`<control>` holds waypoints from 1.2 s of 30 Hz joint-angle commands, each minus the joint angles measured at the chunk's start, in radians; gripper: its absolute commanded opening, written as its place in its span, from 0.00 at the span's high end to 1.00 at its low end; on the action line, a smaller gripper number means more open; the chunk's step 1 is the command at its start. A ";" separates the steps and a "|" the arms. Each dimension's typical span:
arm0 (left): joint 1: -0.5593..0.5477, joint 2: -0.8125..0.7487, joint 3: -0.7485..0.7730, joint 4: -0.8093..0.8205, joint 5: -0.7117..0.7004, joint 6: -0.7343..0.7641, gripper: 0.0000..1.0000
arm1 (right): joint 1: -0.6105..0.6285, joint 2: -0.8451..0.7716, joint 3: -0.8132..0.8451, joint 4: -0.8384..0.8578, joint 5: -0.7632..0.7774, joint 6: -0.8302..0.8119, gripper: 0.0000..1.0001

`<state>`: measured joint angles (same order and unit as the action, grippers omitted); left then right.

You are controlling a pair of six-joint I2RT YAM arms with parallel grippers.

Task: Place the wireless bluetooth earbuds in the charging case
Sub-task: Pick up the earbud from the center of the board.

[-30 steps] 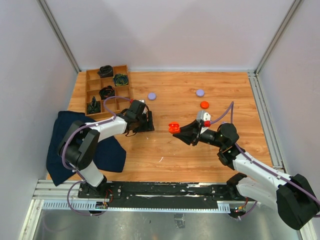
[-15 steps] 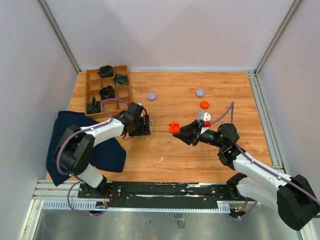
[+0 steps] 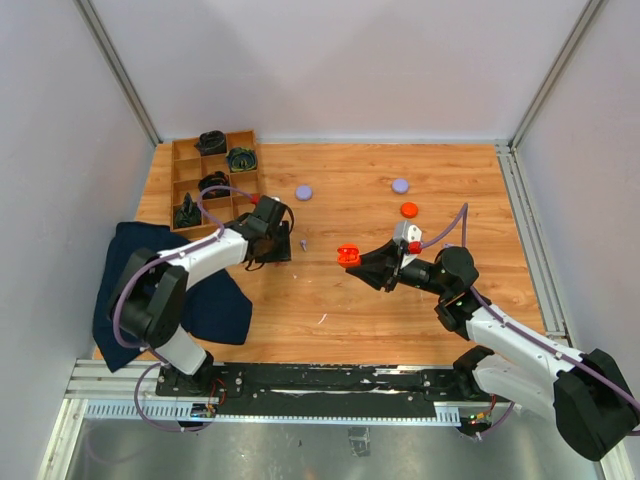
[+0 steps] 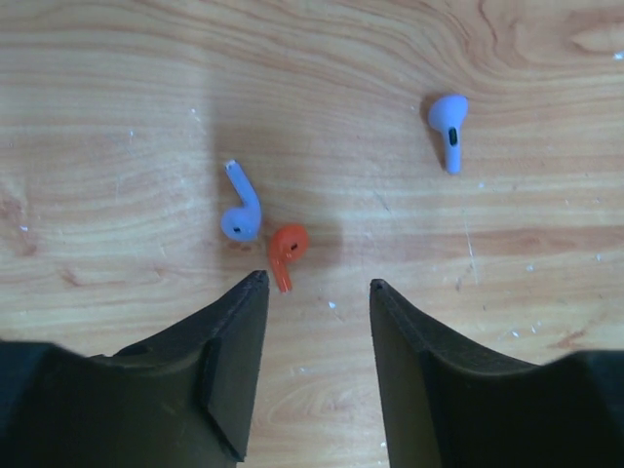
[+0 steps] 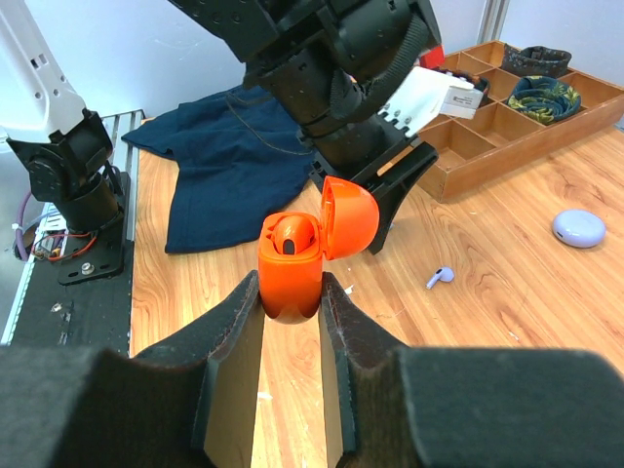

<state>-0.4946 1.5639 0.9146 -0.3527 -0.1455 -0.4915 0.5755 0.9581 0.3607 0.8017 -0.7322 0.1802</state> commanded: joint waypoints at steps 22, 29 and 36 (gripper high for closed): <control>0.014 0.194 0.121 -0.061 -0.050 0.067 0.60 | -0.014 -0.010 -0.011 0.014 0.011 -0.012 0.97; 0.014 0.194 0.119 -0.097 -0.019 0.079 0.60 | -0.015 -0.005 -0.005 0.022 0.008 -0.006 0.97; 0.013 0.210 0.135 -0.128 -0.021 0.090 0.64 | -0.014 -0.010 -0.002 0.022 0.007 -0.004 0.97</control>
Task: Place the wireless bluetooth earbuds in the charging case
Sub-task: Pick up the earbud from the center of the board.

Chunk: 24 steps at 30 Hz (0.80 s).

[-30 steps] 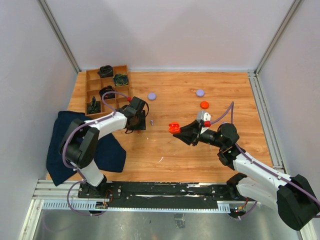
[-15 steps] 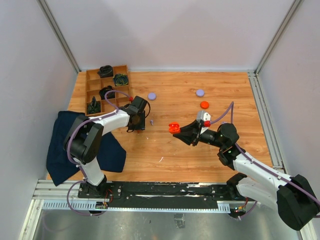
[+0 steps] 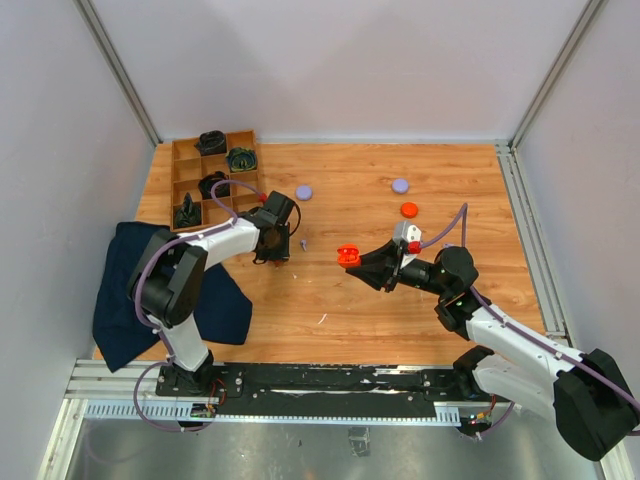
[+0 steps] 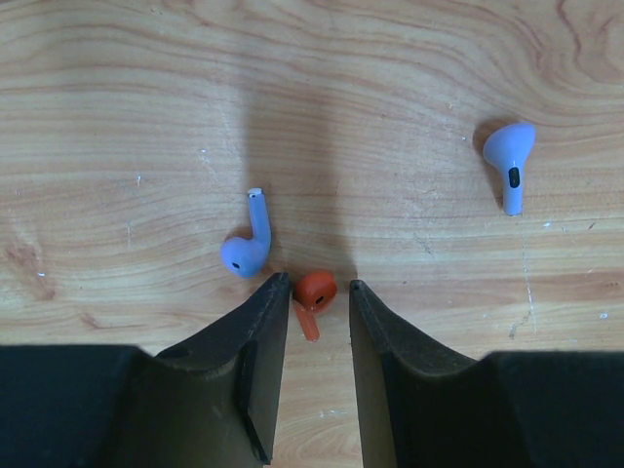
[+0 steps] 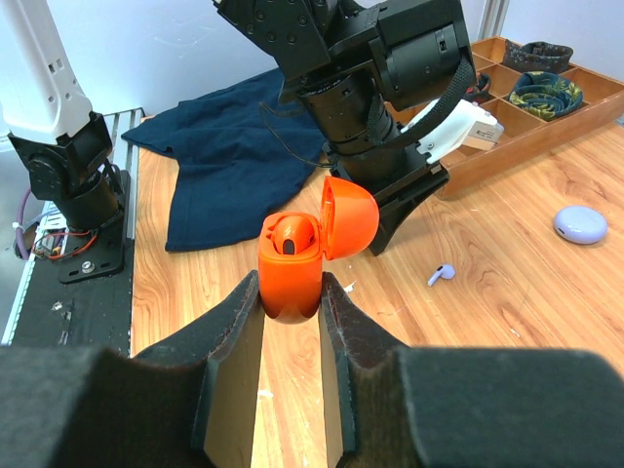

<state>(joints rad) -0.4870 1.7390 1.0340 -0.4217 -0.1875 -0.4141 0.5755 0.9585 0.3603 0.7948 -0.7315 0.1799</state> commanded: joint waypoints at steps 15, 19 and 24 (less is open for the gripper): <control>0.004 0.034 0.018 -0.058 0.035 0.029 0.78 | -0.014 -0.019 0.000 0.020 0.010 -0.005 0.97; 0.000 -0.032 -0.004 -0.029 0.053 0.034 0.81 | -0.014 -0.027 0.000 0.015 0.015 -0.005 0.97; -0.025 -0.143 -0.028 0.004 0.044 0.039 0.81 | -0.014 -0.035 -0.001 0.024 0.022 0.003 0.97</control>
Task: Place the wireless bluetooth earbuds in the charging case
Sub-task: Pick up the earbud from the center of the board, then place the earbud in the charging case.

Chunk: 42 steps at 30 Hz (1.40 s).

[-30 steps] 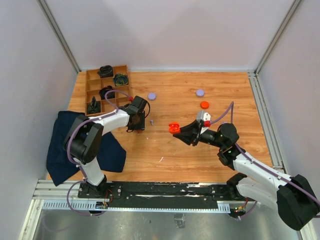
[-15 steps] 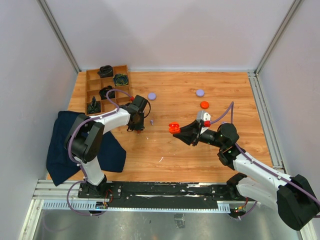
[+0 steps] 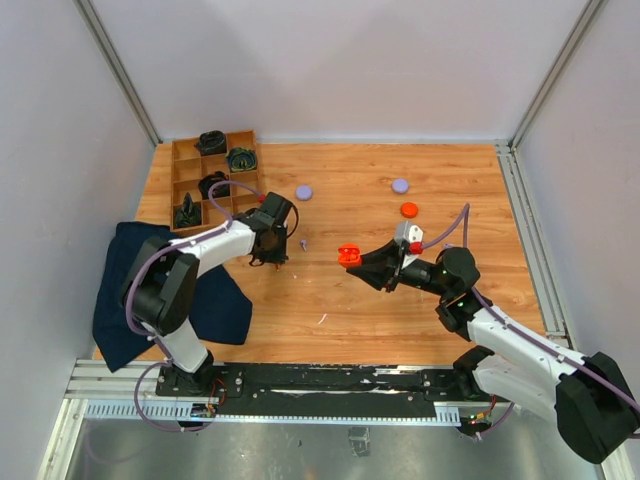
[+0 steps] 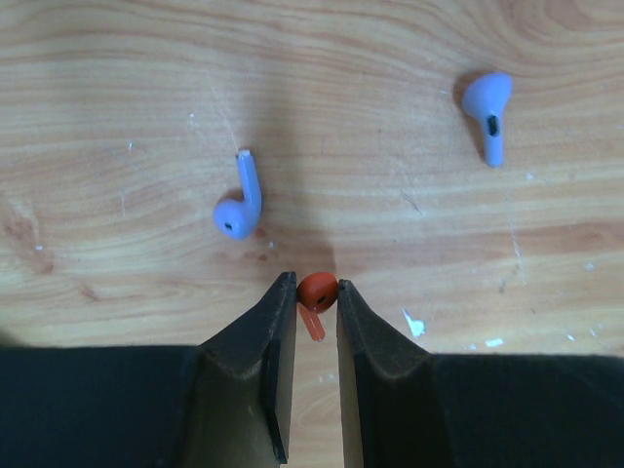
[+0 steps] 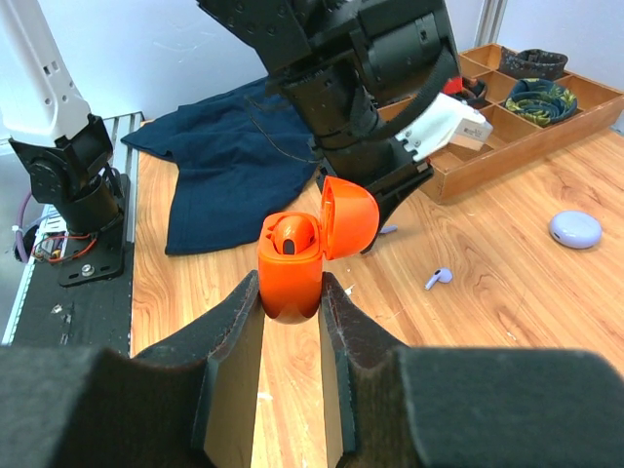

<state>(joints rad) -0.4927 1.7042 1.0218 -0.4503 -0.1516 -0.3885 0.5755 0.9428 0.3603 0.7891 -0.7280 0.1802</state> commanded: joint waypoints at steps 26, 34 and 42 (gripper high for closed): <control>-0.313 -0.712 -0.204 0.464 -0.067 0.024 0.79 | -0.014 0.034 -0.028 0.200 0.040 0.099 0.97; -0.383 -0.792 -0.269 0.675 0.013 0.081 0.78 | -0.015 0.075 -0.046 0.332 0.038 0.134 0.98; -0.416 -0.798 -0.282 0.763 0.124 0.102 0.78 | -0.014 0.102 -0.032 0.387 0.011 0.161 0.97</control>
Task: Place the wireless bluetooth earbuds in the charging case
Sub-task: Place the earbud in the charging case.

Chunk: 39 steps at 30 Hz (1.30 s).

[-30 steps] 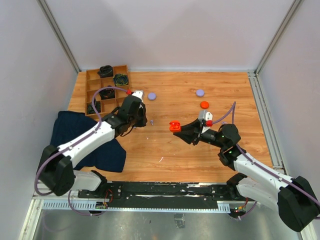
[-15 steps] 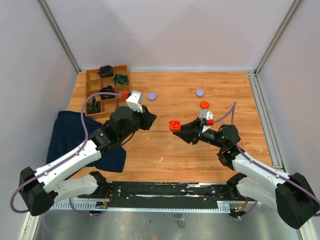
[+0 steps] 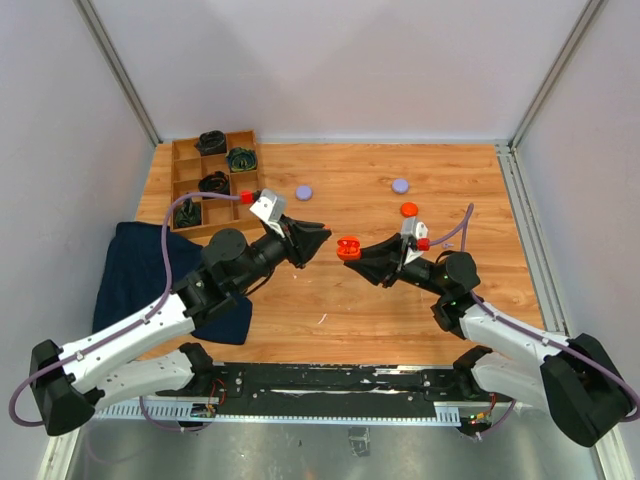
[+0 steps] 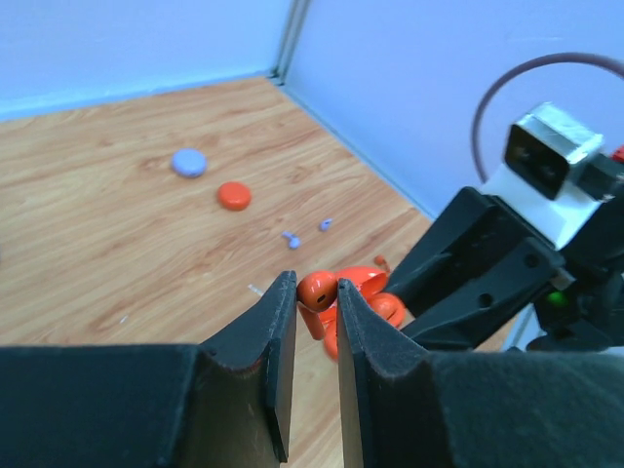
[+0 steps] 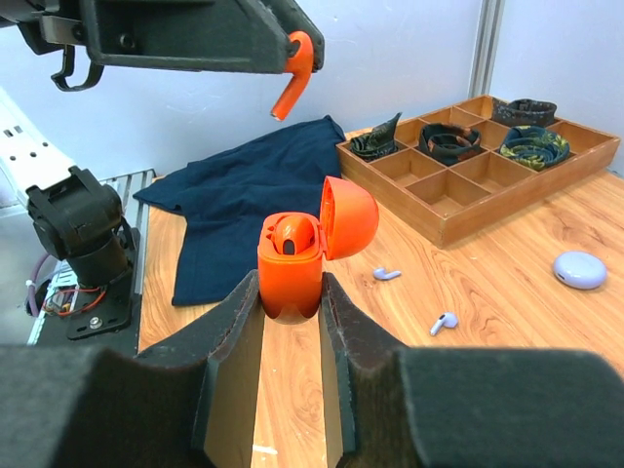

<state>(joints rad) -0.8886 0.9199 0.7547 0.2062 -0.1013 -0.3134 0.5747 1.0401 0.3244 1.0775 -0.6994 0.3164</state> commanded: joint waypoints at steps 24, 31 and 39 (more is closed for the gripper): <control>-0.054 0.056 -0.079 0.242 0.126 0.004 0.78 | -0.014 0.016 0.026 0.140 -0.051 0.062 0.97; -0.064 0.060 -0.101 0.274 0.114 -0.002 0.78 | -0.013 0.017 0.025 0.149 -0.046 0.071 0.97; -0.078 0.076 -0.109 0.291 0.100 0.004 0.78 | -0.013 0.014 0.024 0.151 -0.043 0.072 0.97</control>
<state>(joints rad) -0.9489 0.9878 0.6590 0.4492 0.0158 -0.3157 0.5747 1.0676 0.3283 1.1633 -0.7406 0.3798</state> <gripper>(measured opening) 0.240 0.262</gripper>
